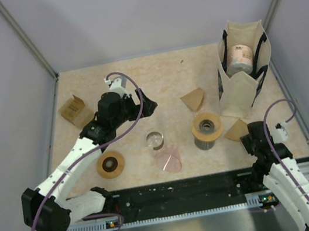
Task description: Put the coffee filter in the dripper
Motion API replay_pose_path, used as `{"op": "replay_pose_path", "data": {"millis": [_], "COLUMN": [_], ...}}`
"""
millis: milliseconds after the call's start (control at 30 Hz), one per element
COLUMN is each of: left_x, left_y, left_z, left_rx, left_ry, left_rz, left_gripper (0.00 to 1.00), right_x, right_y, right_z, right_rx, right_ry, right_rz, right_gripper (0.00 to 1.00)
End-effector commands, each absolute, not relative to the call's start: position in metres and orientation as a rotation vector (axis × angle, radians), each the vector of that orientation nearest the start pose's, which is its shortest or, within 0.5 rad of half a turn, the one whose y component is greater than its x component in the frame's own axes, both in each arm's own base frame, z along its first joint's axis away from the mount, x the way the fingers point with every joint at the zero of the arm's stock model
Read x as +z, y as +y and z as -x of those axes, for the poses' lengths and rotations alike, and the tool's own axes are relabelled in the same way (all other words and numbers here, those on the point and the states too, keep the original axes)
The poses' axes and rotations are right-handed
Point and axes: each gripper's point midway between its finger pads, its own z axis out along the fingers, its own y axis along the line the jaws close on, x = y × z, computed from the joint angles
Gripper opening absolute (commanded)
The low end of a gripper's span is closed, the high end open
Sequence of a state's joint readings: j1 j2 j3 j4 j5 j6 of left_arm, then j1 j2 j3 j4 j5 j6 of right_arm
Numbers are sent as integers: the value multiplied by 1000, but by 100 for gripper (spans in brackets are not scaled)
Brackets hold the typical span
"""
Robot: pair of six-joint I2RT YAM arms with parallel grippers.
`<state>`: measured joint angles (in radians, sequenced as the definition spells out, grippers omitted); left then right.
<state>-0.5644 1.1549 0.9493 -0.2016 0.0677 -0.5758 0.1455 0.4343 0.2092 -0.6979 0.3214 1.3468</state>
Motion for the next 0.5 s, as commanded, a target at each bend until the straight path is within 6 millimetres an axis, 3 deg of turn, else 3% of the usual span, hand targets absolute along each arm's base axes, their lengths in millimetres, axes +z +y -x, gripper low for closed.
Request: {"op": "replay_pose_path", "data": {"millis": [0, 267, 467], "left_x": [253, 251, 248], "left_y": [-238, -239, -241], "left_z": [-307, -307, -305], "left_rx": [-831, -838, -854], "left_ry": [2003, 2012, 2020], "left_rz": [-54, -55, -57], "left_gripper": [99, 99, 99], "right_x": [23, 28, 44], "right_y": [-1, -10, -8], "right_z": [-180, -185, -193], "right_rx": [224, 173, 191], "right_ry": [1895, 1872, 1883], "right_rz": [-1487, -1437, -1354], "right_gripper": [25, 0, 0]}}
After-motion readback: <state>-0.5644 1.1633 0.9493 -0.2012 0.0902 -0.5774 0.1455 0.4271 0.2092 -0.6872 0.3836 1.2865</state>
